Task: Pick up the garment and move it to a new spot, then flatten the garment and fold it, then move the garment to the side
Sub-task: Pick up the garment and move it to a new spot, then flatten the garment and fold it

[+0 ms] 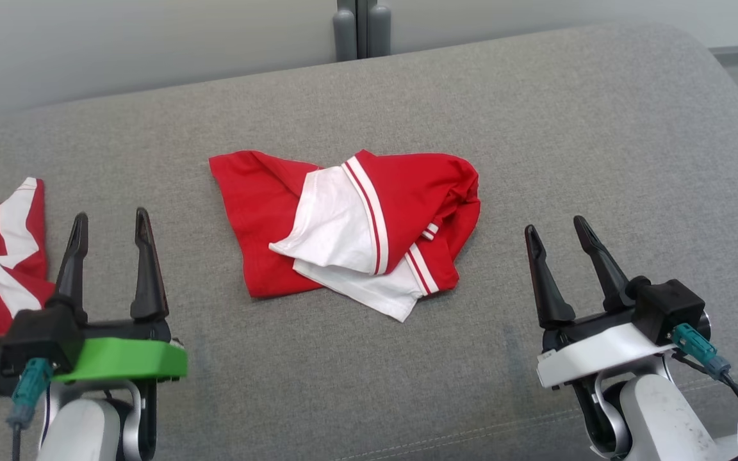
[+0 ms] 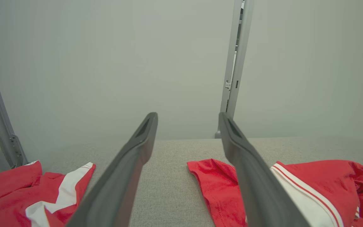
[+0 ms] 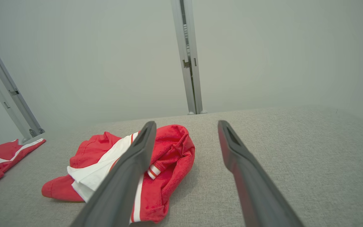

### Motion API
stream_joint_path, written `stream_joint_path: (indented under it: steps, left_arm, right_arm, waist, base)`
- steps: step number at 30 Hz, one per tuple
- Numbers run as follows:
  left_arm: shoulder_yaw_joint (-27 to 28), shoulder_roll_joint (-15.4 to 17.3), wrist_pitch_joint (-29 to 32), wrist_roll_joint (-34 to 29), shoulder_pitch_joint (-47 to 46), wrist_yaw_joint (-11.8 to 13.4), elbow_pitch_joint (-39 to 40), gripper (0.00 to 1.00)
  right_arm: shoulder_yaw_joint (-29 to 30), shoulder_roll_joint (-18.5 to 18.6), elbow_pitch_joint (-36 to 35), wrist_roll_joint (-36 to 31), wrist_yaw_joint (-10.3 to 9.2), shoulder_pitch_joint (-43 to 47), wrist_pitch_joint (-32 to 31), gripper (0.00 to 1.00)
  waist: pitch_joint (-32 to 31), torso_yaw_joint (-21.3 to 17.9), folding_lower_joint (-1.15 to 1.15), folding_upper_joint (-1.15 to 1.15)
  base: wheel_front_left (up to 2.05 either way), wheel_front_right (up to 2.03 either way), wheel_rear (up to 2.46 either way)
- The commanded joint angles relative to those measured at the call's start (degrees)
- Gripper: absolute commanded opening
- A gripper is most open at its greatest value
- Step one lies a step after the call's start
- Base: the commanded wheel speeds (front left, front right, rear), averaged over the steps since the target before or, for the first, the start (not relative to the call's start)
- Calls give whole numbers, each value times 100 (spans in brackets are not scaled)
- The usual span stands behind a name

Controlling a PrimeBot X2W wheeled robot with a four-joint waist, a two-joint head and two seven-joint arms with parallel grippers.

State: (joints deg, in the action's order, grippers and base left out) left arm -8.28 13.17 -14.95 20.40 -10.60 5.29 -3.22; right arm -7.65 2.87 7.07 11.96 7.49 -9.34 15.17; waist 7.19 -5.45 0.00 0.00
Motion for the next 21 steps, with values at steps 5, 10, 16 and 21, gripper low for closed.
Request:
stream_joint_path:
  steps: [5, 10, 16, 21]
  left_arm:
    - [-35, -32, -14, -375, 656, 4, -35, 100]
    - [-128, -57, -15, -505, 955, 2, -164, 100]
    - [-157, -98, -1, -443, 1082, 69, -394, 100]
    - [-182, -124, 2, -405, 951, 51, -456, 100]
  right_arm:
    - [68, 11, 111, -129, 0, 218, 14, 100]
    - [26, 49, 169, -146, 0, 323, -27, 100]
    - [34, 64, 141, -155, 0, 462, -106, 100]
    - [55, 71, 105, -162, 0, 488, -142, 100]
  waist:
    - [-435, 171, 0, 0]
    - [-569, 240, 0, 0]
    - [-602, 362, 0, 0]
    - [-539, 454, 0, 0]
  base:
    - [0, 0, 0]
    - [0, 0, 0]
    - [0, 0, 0]
    - [0, 0, 0]
